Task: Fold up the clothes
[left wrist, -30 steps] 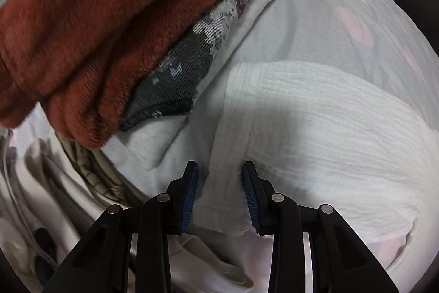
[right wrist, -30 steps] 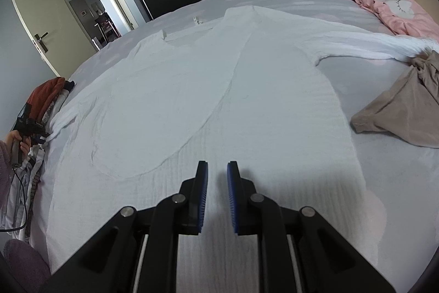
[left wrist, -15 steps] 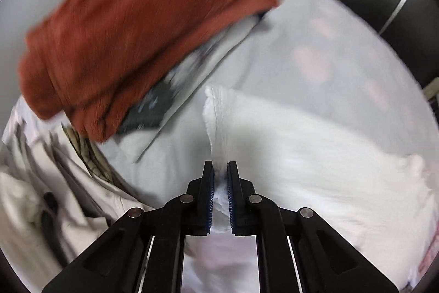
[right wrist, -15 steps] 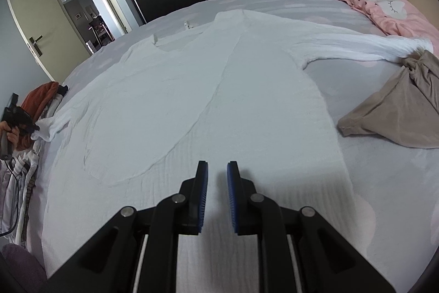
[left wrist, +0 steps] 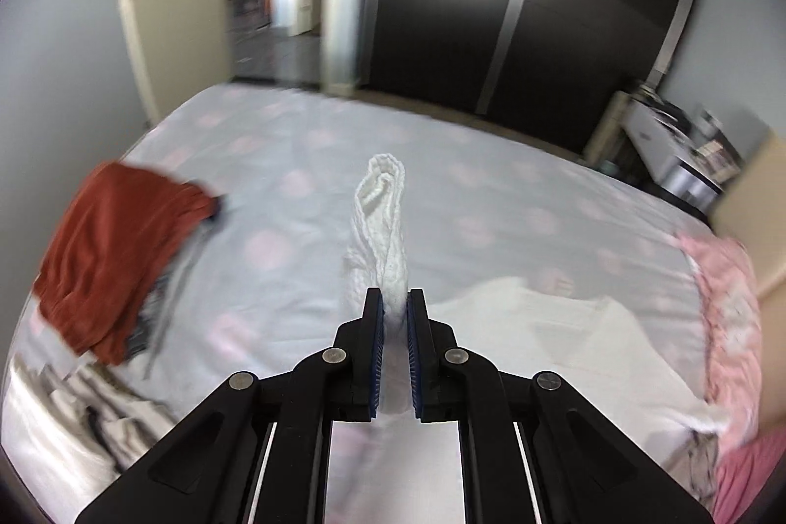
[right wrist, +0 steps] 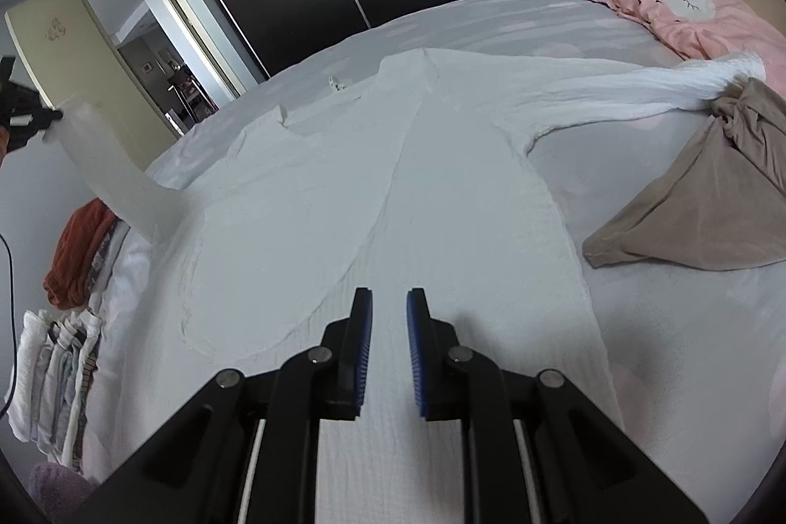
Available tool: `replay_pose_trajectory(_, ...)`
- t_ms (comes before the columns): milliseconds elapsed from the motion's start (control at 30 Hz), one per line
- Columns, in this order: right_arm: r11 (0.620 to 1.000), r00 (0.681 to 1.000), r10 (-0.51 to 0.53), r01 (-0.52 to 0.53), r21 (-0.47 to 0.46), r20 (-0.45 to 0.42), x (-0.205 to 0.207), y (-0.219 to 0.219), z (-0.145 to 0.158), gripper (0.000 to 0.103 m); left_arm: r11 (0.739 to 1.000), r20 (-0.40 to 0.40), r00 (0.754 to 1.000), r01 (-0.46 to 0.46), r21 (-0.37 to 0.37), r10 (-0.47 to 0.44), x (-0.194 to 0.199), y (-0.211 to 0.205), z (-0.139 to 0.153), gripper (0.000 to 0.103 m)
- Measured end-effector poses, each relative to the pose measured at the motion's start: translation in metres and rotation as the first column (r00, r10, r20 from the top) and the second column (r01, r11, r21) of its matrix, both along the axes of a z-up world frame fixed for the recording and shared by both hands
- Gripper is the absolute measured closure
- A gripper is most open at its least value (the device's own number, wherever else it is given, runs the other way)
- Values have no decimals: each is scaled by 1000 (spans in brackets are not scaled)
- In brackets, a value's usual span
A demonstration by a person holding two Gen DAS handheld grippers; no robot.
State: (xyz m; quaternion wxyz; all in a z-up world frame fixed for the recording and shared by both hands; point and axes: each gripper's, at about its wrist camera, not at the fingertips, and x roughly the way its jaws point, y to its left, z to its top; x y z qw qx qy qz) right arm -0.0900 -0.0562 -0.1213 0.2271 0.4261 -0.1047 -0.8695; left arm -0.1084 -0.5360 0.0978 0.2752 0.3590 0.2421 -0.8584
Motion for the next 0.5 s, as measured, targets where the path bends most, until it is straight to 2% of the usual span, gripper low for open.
replay_pose_trajectory(67, 1000, 1000, -7, 7, -18, -3, -1, 4, 3, 89, 998, 0, 998, 63, -13, -63, -24, 29, 6, 93)
replay_pose_trajectory(233, 997, 999, -33, 33, -70, -4, -5, 16, 9, 89, 989, 48, 988, 149, -11, -149, -79, 92, -20, 93)
replay_pose_trajectory(267, 996, 999, -39, 39, -80, -2, -6, 19, 10, 89, 987, 66, 985, 162, 3, -162, -92, 103, -33, 93)
replay_pose_trajectory(300, 995, 999, -45, 45, -90, 0, -7, 21, 10, 89, 977, 104, 972, 214, -11, -211, -102, 118, -36, 93)
replay_pose_trajectory(500, 991, 998, -60, 62, -117, 22, -14, 27, 6, 89, 972, 200, 951, 233, 39, -236, -148, 164, -116, 93)
